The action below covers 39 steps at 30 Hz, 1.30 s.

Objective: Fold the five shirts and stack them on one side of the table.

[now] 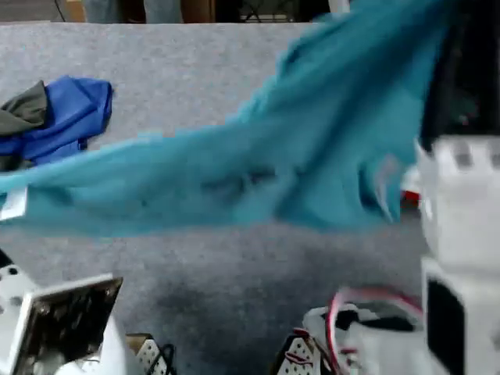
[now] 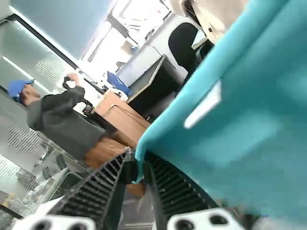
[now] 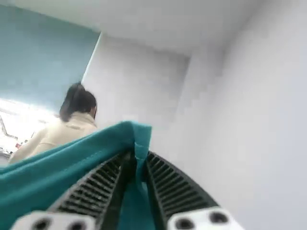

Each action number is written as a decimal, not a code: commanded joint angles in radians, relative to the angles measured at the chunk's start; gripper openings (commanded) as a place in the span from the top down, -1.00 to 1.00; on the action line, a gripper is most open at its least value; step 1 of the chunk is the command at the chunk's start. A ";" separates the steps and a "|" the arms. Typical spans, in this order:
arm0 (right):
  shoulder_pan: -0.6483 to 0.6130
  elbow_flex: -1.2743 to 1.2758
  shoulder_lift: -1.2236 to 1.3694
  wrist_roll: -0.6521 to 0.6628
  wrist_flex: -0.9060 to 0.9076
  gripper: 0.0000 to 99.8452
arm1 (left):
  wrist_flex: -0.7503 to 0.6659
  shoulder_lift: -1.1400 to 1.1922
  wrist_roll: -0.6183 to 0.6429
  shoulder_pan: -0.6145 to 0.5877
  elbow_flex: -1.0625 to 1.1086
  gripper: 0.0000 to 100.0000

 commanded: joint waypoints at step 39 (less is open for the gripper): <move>0.005 0.202 0.964 0.078 -0.058 0.97 | -2.002 0.701 0.012 0.341 1.589 0.94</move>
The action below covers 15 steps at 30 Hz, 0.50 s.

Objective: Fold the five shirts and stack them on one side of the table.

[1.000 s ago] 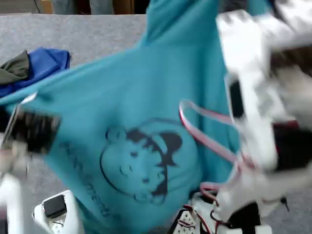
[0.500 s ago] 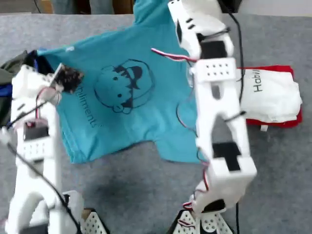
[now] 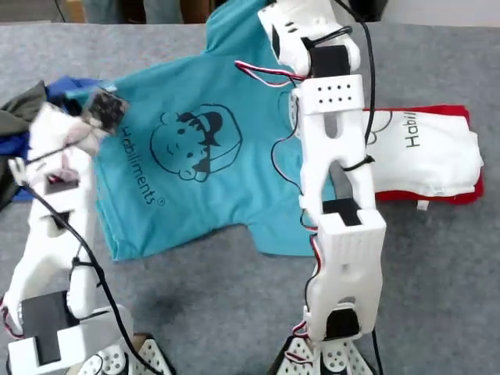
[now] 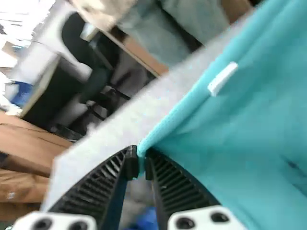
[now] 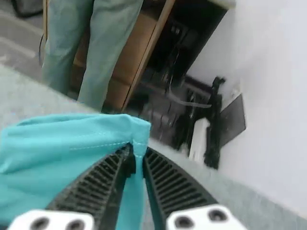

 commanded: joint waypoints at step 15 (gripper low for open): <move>0.066 -0.005 0.018 0.044 0.793 0.97 | 1.122 -0.858 0.221 0.059 0.232 0.94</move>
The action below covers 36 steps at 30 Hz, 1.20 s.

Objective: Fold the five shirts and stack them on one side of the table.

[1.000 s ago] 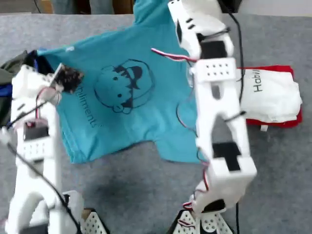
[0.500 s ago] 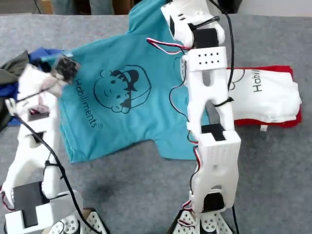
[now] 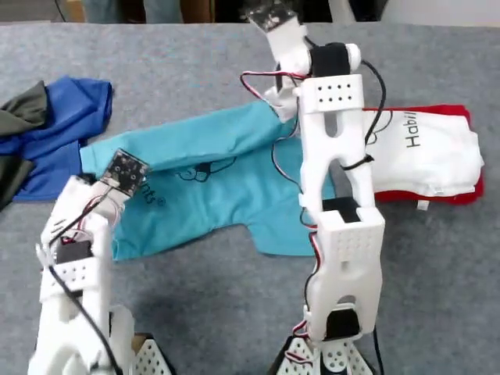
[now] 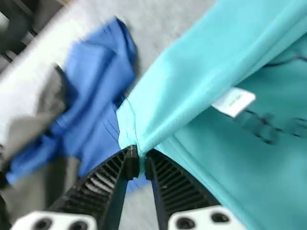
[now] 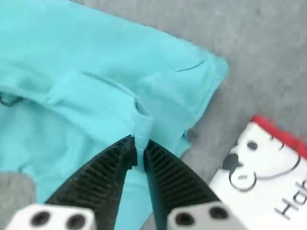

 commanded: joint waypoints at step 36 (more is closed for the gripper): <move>0.304 1.314 -0.707 0.160 -0.465 0.97 | 0.649 -0.163 0.164 0.013 0.071 0.94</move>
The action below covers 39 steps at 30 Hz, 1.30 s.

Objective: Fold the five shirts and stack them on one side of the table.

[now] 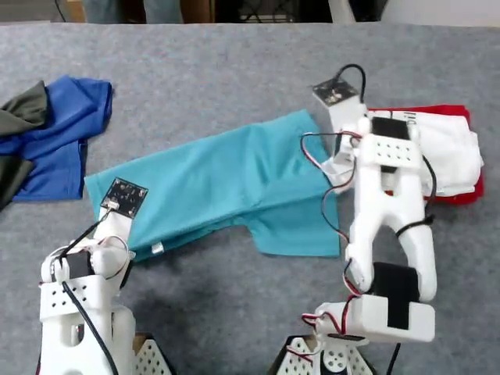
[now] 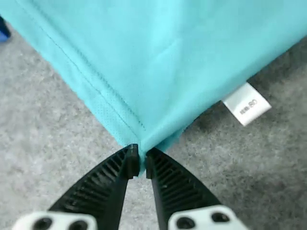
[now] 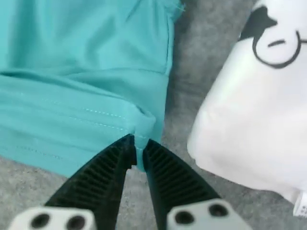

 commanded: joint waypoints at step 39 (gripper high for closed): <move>-0.224 -0.479 0.188 -0.132 0.310 0.37 | -0.245 0.996 0.430 -0.090 -0.834 0.94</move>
